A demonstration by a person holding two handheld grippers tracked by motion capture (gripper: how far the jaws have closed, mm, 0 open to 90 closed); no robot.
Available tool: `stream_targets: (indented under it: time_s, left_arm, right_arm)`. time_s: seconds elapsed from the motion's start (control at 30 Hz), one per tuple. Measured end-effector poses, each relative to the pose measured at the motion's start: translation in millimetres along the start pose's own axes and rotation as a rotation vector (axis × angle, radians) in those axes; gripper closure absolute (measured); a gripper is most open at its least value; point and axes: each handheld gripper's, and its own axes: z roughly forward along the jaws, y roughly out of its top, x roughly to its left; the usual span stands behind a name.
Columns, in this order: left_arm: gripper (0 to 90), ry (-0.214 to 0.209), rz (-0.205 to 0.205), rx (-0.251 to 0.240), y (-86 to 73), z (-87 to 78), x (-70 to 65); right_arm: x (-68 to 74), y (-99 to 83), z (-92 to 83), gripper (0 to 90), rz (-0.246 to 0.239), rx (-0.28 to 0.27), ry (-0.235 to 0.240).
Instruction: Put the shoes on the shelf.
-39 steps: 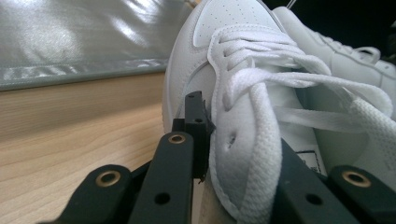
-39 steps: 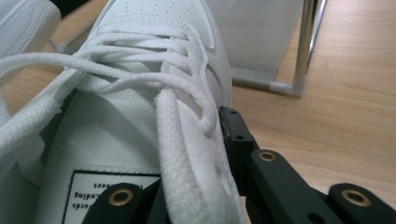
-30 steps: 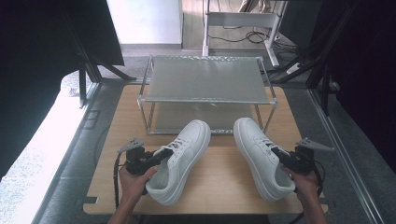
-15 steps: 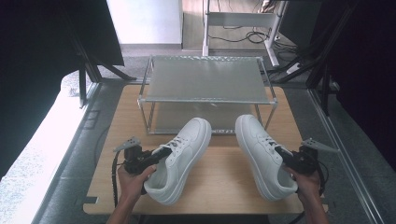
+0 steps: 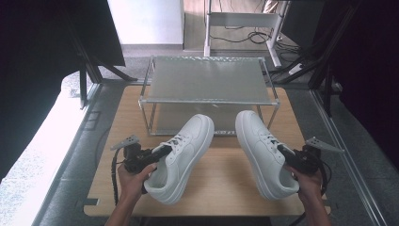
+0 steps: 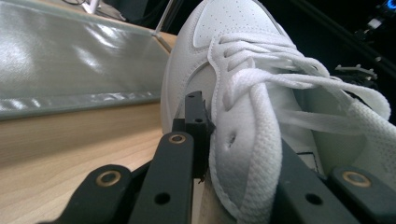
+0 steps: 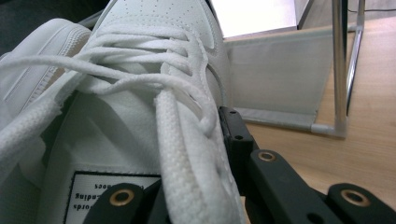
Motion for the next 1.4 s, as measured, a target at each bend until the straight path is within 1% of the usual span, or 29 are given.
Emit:
stream_targets:
  time_s: [0.2,0.33,0.57,0.73,0.83,0.93,1.2,1.4]
  left_arm:
    - [82.9,-0.012,0.004,-0.012,5.8,-1.3,-2.3]
    - [83.0,-0.023,0.0,-0.024,9.7,-3.4,-3.1]
    - [83.0,-0.028,0.001,-0.042,17.2,-8.0,-3.5]
    - [83.0,-0.031,-0.001,-0.053,24.1,-9.5,-3.7]
    - [83.1,-0.032,0.006,-0.056,28.5,-9.8,-4.4]
    - [83.0,-0.031,0.005,-0.066,33.3,-10.0,-4.3]
    - [83.0,-0.042,-0.002,-0.088,50.5,-9.7,-3.0]
    - [83.0,-0.045,-0.004,-0.102,64.3,-7.0,-1.5]
  right_arm:
    - [5.6,7.1,-0.9,87.0,-0.013,-0.017,0.01]
    - [9.4,11.9,-0.3,87.0,-0.014,-0.03,0.028]
    - [18.3,21.7,3.8,87.0,-0.038,-0.042,0.041]
    - [21.6,27.8,4.5,87.0,-0.038,-0.053,0.052]
    - [23.3,32.5,3.8,87.0,-0.032,-0.061,0.061]
    - [24.1,37.4,3.3,87.0,-0.04,-0.07,0.06]
    - [25.0,52.2,4.1,87.0,-0.033,-0.088,0.056]
    - [26.3,66.4,9.8,87.0,-0.038,-0.096,0.045]
